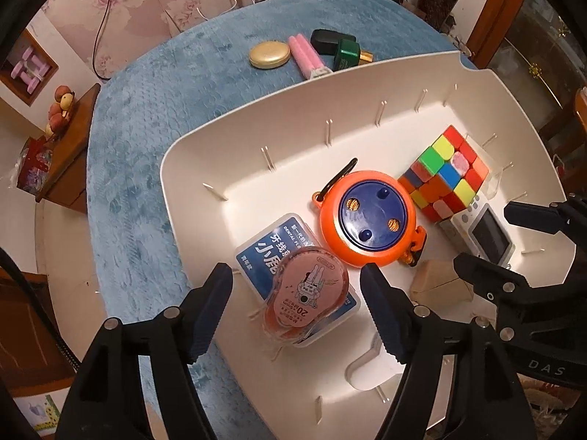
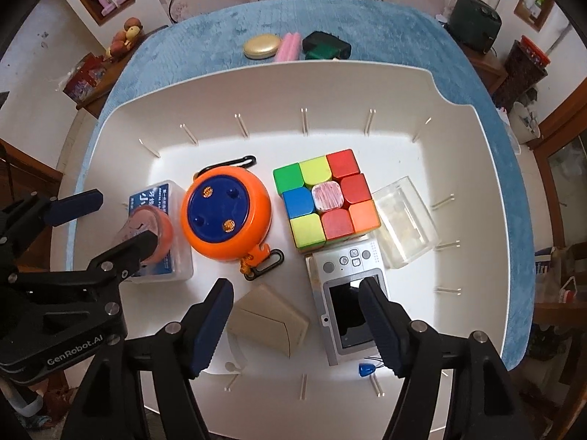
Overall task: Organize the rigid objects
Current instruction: 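Lift both open tools out of the tray toward the table objects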
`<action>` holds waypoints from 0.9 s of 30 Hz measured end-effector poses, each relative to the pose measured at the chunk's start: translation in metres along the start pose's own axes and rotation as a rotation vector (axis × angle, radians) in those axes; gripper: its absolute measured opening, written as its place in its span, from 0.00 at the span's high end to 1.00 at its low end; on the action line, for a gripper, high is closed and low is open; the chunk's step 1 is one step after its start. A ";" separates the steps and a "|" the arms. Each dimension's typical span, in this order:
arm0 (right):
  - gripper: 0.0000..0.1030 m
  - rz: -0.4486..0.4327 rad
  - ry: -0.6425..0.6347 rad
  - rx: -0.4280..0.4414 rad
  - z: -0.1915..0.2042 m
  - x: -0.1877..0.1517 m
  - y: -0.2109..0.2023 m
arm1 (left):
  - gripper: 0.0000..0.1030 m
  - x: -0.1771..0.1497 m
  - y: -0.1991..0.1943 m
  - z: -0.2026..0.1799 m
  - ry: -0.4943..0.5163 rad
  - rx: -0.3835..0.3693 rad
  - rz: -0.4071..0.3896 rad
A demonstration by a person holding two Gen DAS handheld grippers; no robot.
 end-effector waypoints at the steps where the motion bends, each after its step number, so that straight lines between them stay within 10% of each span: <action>1: 0.30 0.000 0.000 -0.001 0.000 0.000 0.000 | 0.27 0.000 -0.002 0.000 -0.002 0.001 -0.004; 27: 0.30 -0.176 0.087 0.044 -0.043 0.056 -0.055 | 0.27 0.060 -0.064 0.006 -0.053 -0.011 -0.212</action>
Point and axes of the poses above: each gripper's, at about its wrist camera, not at the fingertips, and y roughly the way its jaws point, z to its left, x to its top, the point moved 5 cm from there along y, roughly the way its jaws point, and after that the axes turned 12 degrees about -x, right-handed, at the moved point
